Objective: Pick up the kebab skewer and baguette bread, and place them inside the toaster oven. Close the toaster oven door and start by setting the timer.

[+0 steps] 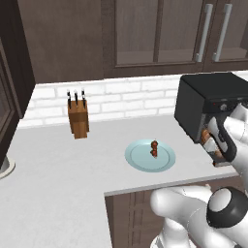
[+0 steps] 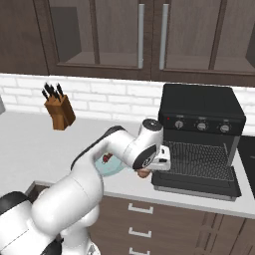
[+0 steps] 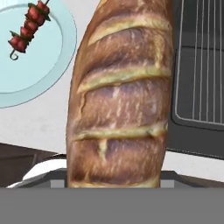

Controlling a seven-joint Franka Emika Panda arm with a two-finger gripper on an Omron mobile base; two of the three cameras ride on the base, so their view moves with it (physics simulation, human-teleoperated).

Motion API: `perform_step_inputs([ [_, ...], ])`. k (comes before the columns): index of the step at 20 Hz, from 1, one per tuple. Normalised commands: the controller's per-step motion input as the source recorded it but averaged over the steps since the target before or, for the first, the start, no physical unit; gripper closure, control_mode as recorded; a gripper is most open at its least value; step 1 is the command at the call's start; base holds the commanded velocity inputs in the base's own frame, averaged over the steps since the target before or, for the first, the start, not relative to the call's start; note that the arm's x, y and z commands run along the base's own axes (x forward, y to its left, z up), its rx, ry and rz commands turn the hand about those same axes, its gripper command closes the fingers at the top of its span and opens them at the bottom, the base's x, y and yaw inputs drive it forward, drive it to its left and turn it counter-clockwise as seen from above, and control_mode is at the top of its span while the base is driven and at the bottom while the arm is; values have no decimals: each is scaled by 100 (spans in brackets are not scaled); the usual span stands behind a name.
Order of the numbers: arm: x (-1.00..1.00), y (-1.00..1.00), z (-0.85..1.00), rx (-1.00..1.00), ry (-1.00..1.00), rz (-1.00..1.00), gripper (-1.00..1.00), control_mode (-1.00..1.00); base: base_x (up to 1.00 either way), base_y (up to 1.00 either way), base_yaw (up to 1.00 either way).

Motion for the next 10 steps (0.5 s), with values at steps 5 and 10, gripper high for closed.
perform_step_inputs([
  [5, 26, -97, 10, 0, 0, -1, 100, -100, 0, 0, 0],
  [10, 21, -61, 0, 0, -1, 0, 100, -100, 0, 0, 0],
])
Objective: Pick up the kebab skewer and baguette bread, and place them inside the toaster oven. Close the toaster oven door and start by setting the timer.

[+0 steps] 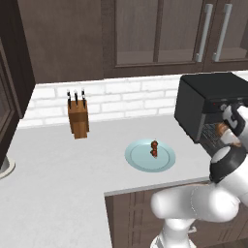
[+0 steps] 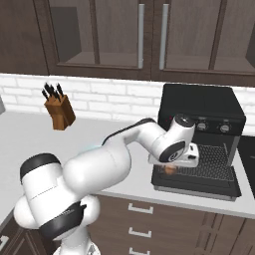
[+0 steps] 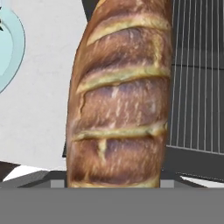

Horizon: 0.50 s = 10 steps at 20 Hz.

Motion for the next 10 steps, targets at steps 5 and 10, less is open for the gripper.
perform_step_inputs([
  [5, 33, -26, 0, 0, -4, 0, 100, -100, 0, 0, 0],
  [10, 35, -7, -9, 0, 0, 0, 100, -100, 0, 0, 0],
])
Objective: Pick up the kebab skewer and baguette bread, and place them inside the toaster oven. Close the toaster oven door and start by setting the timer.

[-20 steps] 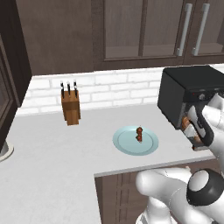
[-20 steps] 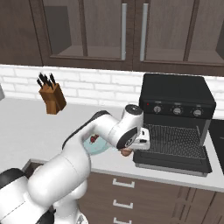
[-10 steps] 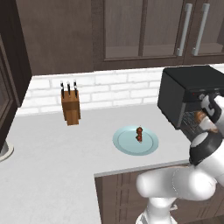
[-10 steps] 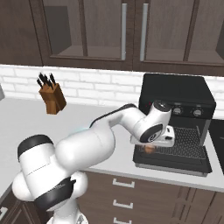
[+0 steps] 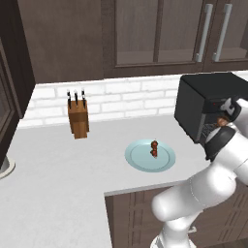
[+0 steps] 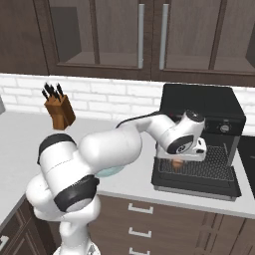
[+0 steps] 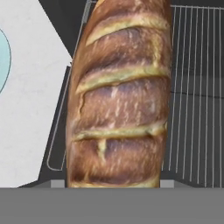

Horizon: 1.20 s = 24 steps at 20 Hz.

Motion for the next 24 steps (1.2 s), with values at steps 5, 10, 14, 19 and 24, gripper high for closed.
perform_step_inputs([
  [5, 17, 0, -16, 0, -3, 0, 100, -100, 0, 0, 0],
  [10, 10, 0, -24, 0, -8, 0, 100, -100, 0, 0, 0],
  [14, 11, 0, -18, 0, -10, 0, 100, -100, 0, 0, 0],
  [19, 0, 0, -22, 0, -2, 0, 100, -100, 0, 0, 0],
  [24, 0, 0, -23, 0, 0, 0, 100, -100, 0, 0, 0],
])
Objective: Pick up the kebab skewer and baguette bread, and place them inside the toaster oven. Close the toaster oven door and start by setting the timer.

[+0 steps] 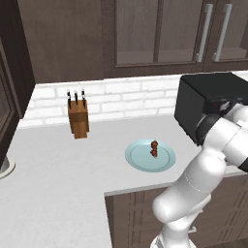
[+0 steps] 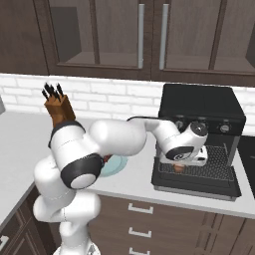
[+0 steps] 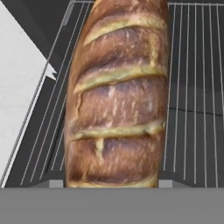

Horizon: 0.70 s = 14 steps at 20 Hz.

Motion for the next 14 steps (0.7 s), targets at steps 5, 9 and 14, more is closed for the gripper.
perform_step_inputs([
  [5, 0, 0, -6, 0, 0, 0, 100, -100, 0, 0, 0],
  [9, -8, 0, -5, 0, 0, 0, 100, -100, 0, 0, 0],
  [14, -29, 2, -13, 0, -1, 0, -100, -100, 0, 0, 0],
])
